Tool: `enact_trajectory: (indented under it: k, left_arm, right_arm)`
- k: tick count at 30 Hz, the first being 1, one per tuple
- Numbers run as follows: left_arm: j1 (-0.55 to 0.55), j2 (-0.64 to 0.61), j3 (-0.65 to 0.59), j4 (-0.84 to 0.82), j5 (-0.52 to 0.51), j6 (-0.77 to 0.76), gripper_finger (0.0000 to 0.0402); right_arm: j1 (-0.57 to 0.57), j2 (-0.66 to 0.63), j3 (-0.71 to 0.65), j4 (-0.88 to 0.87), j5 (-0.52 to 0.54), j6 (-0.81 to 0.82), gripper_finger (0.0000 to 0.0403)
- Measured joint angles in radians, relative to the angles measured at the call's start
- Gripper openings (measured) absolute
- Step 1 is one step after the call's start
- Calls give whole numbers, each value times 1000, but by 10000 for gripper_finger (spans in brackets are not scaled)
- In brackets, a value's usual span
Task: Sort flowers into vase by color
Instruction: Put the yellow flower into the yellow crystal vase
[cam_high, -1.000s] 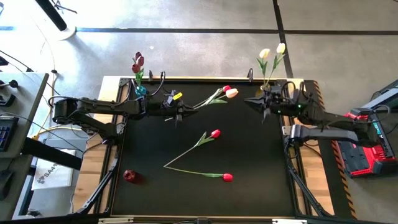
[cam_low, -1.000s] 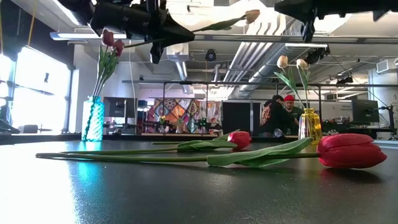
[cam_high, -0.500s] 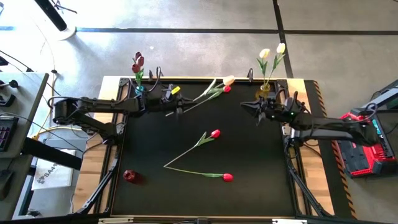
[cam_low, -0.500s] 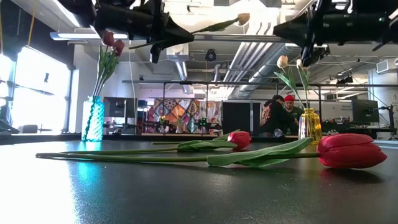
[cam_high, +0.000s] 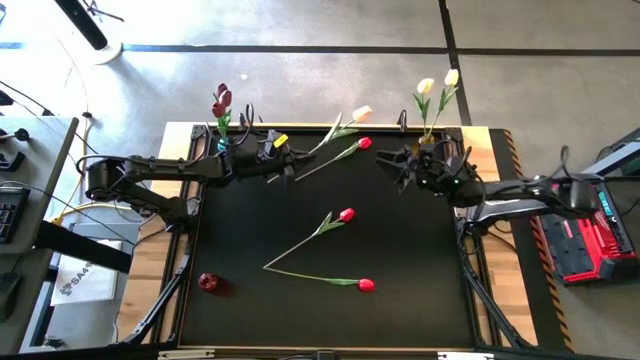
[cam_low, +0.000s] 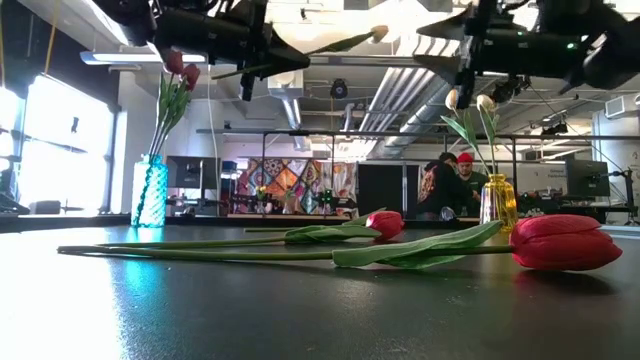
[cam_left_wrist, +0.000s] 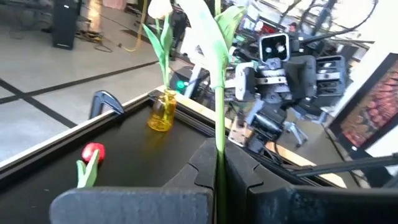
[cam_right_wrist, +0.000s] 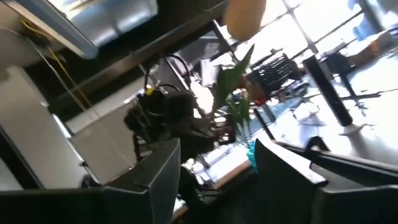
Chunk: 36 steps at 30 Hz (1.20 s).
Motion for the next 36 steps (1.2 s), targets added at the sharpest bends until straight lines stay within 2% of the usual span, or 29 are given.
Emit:
enact_trajectory:
  k: [4, 13, 19, 24, 31, 36]
  left_arm:
    - [-7, 0, 0, 18, -18, 0, 0]
    - [-20, 5, 0, 50, -17, 49, 0]
    - [-20, 5, 0, 56, -14, 53, 0]
    - [-26, 5, 0, 52, -13, 56, 0]
    - [-32, 5, 0, 45, -10, 60, 0]
    - [-32, 5, 0, 44, -10, 60, 0]
  right_arm:
    - [0, 117, 64, 71, -43, 23, 194]
    - [0, 372, 316, 73, -162, -7, 182]
    - [3, 519, 456, 72, -206, 45, 170]
    - [18, 594, 537, 72, -196, 48, 158]
    - [37, 618, 553, 66, -49, 47, 118]
    - [39, 618, 553, 52, -5, 41, 84]
